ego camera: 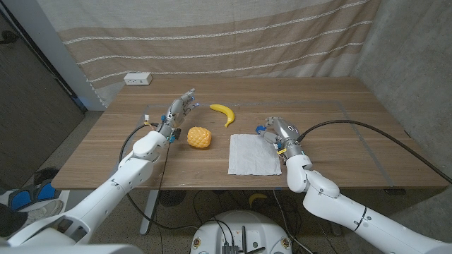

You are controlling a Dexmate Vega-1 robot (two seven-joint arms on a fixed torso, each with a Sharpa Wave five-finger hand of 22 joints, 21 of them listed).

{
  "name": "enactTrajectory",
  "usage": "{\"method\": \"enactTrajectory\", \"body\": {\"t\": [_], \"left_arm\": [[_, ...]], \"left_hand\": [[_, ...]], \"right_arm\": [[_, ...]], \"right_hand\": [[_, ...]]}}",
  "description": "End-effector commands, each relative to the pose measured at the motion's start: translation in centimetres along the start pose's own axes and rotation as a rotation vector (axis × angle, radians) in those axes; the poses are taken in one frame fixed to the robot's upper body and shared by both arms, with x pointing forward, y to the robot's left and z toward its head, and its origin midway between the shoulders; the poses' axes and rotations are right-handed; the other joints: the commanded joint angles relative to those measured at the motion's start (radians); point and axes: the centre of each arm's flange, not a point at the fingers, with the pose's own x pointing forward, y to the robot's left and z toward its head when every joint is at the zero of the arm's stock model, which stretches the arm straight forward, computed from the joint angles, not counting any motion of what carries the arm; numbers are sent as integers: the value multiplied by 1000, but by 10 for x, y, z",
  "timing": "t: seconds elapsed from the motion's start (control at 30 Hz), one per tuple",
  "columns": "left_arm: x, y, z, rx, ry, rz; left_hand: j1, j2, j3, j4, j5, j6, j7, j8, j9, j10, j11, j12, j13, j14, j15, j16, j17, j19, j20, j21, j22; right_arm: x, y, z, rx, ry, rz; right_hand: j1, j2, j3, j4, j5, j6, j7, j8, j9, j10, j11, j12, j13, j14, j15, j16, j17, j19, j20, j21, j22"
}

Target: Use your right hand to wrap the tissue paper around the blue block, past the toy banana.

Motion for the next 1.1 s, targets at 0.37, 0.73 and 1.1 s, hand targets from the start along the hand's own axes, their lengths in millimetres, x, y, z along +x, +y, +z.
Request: {"method": "enactTrajectory", "body": {"t": [0.37,0.73,1.1], "left_arm": [[-1,-7,6,16,-24,-25],[-2,-9,8,23,-30,-35],[-2,-10,9,23,-30,-39]], "left_hand": [[8,17,5,-3,-2,4,0,-3,3,6,-5,-1,3,0,0,-2,2,10,-1,-4,3],[9,17,4,-4,-2,4,0,-3,3,7,-3,-1,3,0,-1,-2,2,12,0,-6,3],[10,17,4,-4,-3,5,-1,-3,3,7,-3,-1,3,1,-1,-2,2,13,0,-8,3]], "right_arm": [[-26,15,18,-24,-69,16],[-37,24,20,-31,-71,49],[-42,29,19,-64,-67,67]], "right_hand": [[26,21,-10,-3,6,44,-34,11,33,13,-1,3,5,-4,-152,6,6,3,-3,8,2],[28,22,-16,-4,7,44,-33,14,32,14,-3,1,6,-5,-152,7,8,1,-4,9,2],[32,21,-20,-5,8,44,-32,15,31,16,-2,0,6,-5,-153,8,8,0,-4,11,3]]}}
